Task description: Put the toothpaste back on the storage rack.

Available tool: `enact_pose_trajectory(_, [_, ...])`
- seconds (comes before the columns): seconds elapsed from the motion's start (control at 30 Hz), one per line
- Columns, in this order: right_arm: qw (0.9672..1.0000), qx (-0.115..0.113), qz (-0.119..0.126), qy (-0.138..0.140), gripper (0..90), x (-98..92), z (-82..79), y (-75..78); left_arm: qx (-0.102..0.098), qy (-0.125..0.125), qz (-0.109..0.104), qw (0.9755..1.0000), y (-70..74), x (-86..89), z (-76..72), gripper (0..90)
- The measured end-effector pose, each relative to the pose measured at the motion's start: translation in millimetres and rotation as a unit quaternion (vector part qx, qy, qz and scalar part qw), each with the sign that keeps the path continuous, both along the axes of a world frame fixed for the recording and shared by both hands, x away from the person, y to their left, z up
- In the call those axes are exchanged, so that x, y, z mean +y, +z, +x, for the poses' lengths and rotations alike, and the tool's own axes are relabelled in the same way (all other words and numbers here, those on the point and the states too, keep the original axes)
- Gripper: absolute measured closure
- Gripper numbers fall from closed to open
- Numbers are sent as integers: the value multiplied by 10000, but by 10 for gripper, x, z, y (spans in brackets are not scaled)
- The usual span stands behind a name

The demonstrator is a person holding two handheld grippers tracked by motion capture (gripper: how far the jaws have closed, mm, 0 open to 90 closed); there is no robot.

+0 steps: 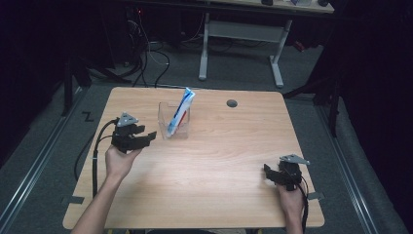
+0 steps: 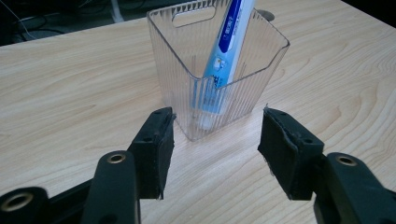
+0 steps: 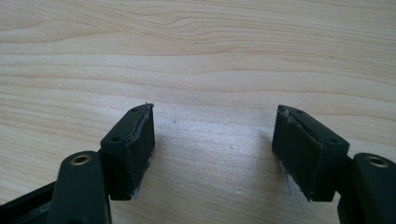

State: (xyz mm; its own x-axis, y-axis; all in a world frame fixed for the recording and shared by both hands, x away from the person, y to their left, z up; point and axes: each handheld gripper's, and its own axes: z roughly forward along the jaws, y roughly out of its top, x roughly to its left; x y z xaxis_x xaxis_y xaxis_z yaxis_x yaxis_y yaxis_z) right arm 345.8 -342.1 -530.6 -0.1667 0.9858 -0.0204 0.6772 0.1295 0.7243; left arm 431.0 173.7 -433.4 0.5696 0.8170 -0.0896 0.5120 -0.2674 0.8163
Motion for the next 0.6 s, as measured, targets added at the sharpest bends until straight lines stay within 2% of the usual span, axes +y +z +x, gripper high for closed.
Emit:
enact_pose_trajectory(0.27, [10000, 0, 0, -1, 300, 0, 0, 0, 80, 49, -76, 9999, -90, 42, -48, 449])
enact_pose_trajectory(0.3, [10000, 0, -3, -2, 300, 0, 0, 0, 140, 66, -41, 9999, -124, 52, -55, 449])
enact_pose_trajectory(0.5, [10000, 0, -2, -3, 300, 0, 0, 0, 126, 93, 155, 9998, -206, 34, -95, 447])
enact_pose_trajectory(0.6, [10000, 0, -2, -3, 300, 0, 0, 0, 182, 122, 261, 9994, -300, 27, -119, 447])
